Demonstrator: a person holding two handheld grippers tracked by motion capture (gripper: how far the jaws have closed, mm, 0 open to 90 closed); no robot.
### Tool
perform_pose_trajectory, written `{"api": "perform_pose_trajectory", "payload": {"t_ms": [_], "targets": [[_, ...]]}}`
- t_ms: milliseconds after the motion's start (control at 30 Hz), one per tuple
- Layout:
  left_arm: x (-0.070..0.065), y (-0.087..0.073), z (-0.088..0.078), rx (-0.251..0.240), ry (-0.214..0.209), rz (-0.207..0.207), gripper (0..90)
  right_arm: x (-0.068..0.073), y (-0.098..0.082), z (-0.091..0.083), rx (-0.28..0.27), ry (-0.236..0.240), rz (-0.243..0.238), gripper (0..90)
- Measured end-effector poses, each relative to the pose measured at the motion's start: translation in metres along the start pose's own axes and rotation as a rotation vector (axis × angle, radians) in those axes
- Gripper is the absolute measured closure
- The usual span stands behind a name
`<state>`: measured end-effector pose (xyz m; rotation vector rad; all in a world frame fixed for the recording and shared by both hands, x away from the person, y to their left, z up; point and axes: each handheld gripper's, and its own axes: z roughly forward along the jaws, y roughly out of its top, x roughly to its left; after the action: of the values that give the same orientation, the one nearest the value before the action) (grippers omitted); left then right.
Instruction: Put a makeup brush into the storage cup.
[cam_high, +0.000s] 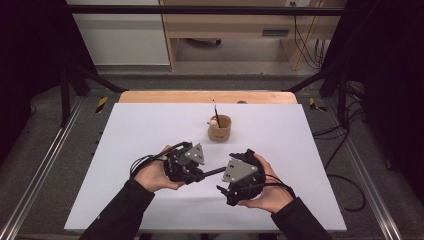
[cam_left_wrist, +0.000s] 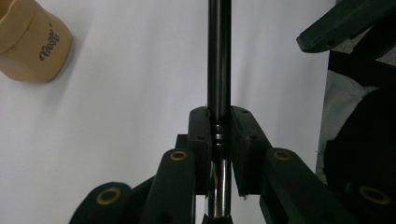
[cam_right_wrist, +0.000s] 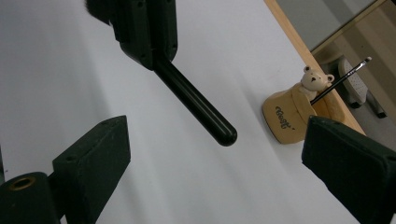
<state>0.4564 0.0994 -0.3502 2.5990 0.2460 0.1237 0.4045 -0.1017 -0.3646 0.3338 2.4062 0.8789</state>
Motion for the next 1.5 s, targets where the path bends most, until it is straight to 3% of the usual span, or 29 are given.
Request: {"api": "perform_pose_trajectory", "payload": {"t_ms": [300, 833, 1500], "targets": [[0.002, 0.001, 0.003, 0.014, -0.030, -0.004, 78.7, 0.007, 0.006, 0.007, 0.055, 0.007, -0.089, 12.4], [0.004, 0.002, 0.008, 0.042, -0.061, -0.006, 78.7, 0.016, 0.014, 0.015, 0.101, 0.019, -0.249, 28.9], [0.004, 0.008, 0.016, 0.061, -0.085, 0.006, 78.7, 0.020, 0.012, 0.021, 0.115, 0.022, -0.328, 41.8]]}}
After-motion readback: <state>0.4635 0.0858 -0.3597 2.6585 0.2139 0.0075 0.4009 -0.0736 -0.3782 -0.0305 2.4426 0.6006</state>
